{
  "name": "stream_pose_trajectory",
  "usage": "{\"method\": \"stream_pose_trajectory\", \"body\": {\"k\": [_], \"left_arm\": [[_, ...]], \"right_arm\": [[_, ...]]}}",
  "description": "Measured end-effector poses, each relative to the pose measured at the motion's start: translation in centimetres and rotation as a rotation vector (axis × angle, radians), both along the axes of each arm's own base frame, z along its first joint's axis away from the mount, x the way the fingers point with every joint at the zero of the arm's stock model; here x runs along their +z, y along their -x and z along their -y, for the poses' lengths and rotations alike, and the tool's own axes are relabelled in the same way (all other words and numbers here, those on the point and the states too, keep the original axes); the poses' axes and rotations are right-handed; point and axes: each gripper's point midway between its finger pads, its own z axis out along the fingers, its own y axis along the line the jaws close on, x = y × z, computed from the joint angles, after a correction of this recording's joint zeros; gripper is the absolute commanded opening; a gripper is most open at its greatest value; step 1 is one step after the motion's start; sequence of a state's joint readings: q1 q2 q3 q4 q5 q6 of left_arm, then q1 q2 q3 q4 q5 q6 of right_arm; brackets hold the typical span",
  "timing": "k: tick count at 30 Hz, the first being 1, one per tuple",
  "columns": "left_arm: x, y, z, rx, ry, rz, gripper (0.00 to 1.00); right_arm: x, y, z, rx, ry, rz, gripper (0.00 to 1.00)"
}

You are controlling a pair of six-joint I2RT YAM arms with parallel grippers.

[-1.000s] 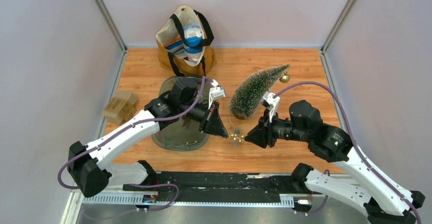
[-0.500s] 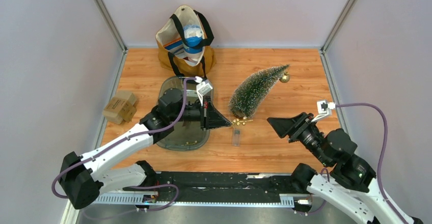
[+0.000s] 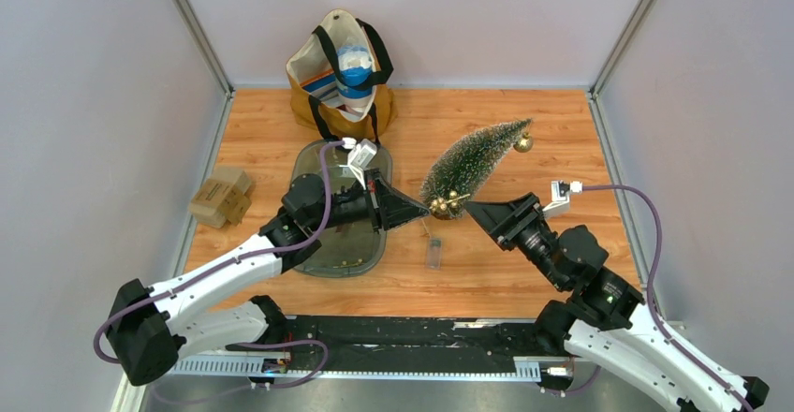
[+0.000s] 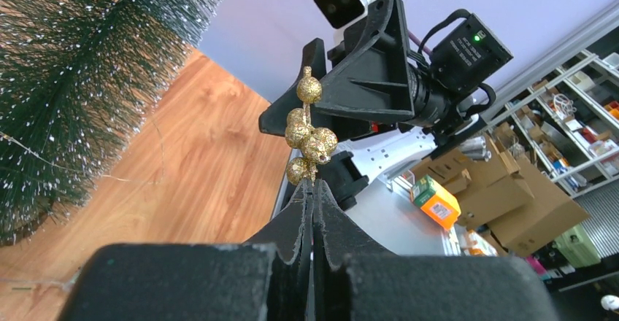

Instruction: Decorate the small christmas tree

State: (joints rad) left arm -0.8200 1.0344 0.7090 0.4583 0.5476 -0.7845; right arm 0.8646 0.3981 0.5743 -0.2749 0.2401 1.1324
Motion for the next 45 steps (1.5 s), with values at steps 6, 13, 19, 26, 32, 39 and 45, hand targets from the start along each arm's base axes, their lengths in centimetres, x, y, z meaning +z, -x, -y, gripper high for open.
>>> {"method": "stream_pose_trajectory", "body": {"k": [6,13,19,26,32,39,45], "left_arm": [[-0.4,-0.6,-0.1,0.048,0.007,-0.008,0.0],[-0.6,-1.1,-0.3,0.083,0.009,-0.018,0.0],[-0.5,-0.8,-0.2,0.072,0.012,-0.029,0.0],[-0.5,-0.3,0.0,0.057,0.012,-0.03,0.0],[-0.5,-0.2,0.1,0.051,0.012,-0.029,0.0],[-0.5,-0.1,0.1,0.047,0.012,-0.029,0.0],[-0.6,0.1,0.2,0.041,0.011,-0.03,0.0]], "right_arm": [[1.9,0.0,-0.5,0.007,-0.076,0.047,0.55],[2.8,0.0,-0.4,0.0,-0.111,0.09,0.54],[3.0,-0.6,-0.3,-0.027,-0.112,0.101,0.47],[2.7,-1.4,-1.0,-0.035,-0.082,0.109,0.41],[2.9,-1.7,-1.4,-0.035,-0.085,0.12,0.34],[3.4,-1.7,-1.4,-0.036,-0.094,0.136,0.21],[3.4,-1.7,-1.4,-0.036,-0.094,0.136,0.14]]}}
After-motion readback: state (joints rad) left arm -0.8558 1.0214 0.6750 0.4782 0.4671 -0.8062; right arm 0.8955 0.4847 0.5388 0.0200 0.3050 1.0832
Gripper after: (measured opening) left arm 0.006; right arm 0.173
